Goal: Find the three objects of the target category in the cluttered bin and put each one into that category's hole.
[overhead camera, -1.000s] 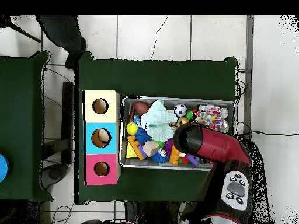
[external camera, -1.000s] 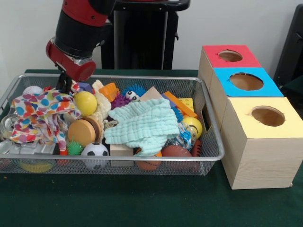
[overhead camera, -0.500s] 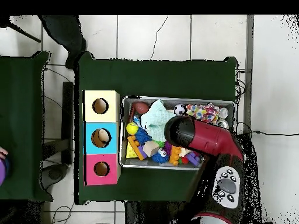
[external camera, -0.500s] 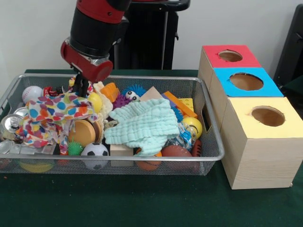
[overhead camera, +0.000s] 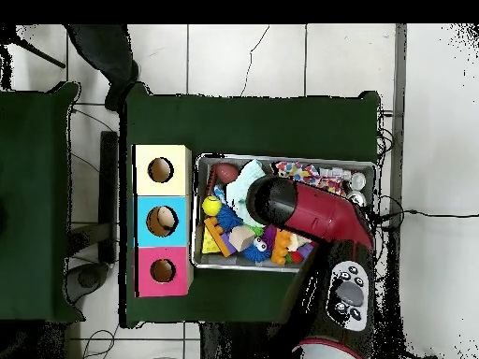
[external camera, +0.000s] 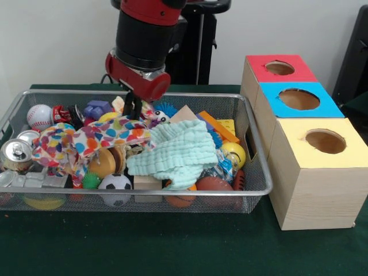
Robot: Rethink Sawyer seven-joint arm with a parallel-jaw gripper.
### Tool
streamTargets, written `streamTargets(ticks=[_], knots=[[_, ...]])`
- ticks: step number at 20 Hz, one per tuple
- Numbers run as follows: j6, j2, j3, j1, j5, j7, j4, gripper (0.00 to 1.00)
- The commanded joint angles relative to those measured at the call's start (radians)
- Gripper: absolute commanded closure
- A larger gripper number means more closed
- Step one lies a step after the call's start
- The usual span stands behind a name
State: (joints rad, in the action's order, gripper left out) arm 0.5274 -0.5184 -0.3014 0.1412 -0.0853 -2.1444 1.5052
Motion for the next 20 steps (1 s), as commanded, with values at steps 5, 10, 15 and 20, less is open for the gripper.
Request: streamTargets(ticks=[5,10,15,20], knots=[[0.037,0.023,0.135,-0.010,-0.091,-0.164,0.077,1.00],[0.012,0.028,0.139,-0.007,-0.095,-0.152,0.086,1.00],[0.004,0.019,0.135,-0.019,-0.107,-0.172,0.098,1.00],[0.095,0.028,0.073,-0.064,-0.100,-0.201,0.068,1.00]])
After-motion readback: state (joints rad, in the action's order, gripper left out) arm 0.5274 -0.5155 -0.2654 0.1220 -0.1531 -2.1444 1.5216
